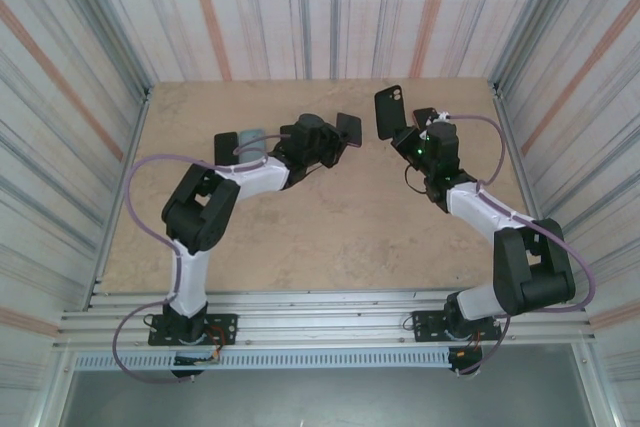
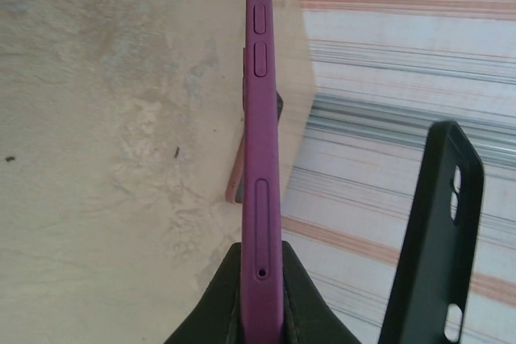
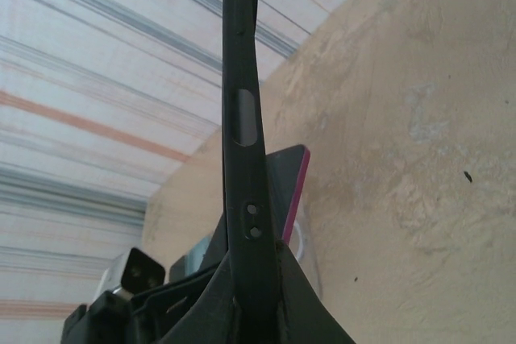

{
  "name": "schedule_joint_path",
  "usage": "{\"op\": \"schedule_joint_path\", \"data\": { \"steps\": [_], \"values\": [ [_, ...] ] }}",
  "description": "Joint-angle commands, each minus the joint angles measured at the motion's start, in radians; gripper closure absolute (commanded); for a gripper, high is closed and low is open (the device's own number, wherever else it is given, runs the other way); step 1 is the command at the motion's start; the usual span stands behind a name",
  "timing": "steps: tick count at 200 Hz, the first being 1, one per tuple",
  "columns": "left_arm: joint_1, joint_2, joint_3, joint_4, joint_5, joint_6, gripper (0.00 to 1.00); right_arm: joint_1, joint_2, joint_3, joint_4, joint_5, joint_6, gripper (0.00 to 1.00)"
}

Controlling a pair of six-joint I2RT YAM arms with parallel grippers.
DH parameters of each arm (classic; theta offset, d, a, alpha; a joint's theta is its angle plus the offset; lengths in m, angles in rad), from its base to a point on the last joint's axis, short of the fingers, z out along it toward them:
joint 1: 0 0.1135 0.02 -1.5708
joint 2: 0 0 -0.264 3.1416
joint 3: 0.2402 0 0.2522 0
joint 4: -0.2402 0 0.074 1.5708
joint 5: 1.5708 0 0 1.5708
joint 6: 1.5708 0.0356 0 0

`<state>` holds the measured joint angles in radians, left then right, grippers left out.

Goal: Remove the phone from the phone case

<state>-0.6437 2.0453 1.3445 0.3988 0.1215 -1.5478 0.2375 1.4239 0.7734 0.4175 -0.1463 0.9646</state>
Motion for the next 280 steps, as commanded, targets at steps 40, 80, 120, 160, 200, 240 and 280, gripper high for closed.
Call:
{"op": "schedule_joint_path", "data": {
  "steps": [40, 80, 120, 160, 200, 240, 280],
  "values": [
    [-0.011, 0.121, 0.161, -0.008, -0.049, 0.024, 1.0, -0.032, -0.019, -0.06, -0.003, -0.051, 0.039, 1.0],
    [-0.013, 0.181, 0.249, -0.082, -0.082, 0.022, 1.0, -0.037, 0.0, -0.078, 0.008, -0.042, 0.064, 1.0],
    [-0.015, 0.236, 0.298, -0.09, -0.109, 0.006, 1.0, -0.037, 0.042, -0.089, 0.056, -0.065, 0.091, 1.0],
    [-0.016, 0.269, 0.328, -0.098, -0.103, -0.001, 1.0, -0.04, 0.074, -0.096, 0.086, -0.078, 0.107, 1.0],
    [-0.018, 0.305, 0.348, -0.102, -0.064, -0.025, 1.0, -0.038, 0.108, -0.104, 0.127, -0.088, 0.135, 1.0],
    [-0.017, 0.315, 0.329, -0.095, -0.019, -0.044, 0.9, -0.041, 0.114, -0.106, 0.106, -0.076, 0.129, 1.0],
    [-0.017, 0.3, 0.323, -0.173, 0.007, -0.038, 0.79, -0.046, 0.116, -0.103, 0.095, -0.07, 0.122, 1.0]
  ]
}}
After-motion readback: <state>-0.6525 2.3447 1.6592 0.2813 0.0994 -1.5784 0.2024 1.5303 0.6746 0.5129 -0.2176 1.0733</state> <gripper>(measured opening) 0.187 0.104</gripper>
